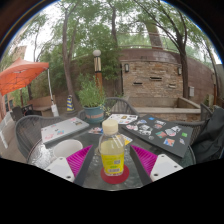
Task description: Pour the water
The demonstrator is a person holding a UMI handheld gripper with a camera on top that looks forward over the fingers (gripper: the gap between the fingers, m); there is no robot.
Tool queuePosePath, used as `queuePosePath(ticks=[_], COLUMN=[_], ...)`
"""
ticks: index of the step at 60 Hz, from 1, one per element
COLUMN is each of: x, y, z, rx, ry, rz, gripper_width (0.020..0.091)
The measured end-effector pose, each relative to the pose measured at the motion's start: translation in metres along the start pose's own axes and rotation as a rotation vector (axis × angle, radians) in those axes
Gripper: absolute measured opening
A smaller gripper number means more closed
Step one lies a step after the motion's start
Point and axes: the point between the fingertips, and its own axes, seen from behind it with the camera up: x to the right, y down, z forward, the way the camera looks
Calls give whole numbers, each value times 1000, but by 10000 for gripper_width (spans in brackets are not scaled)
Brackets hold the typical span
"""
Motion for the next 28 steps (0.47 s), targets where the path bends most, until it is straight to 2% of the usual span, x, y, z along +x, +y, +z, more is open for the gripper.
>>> queuePosePath(ticks=[9,20,28], x=[4,-10,-5], y=[-29,-59,-82], z=[-85,-219,-317], rx=[-19,-105,-109], ry=[-12,-80,-101], rz=[7,98,104], gripper_width=[829,831,832])
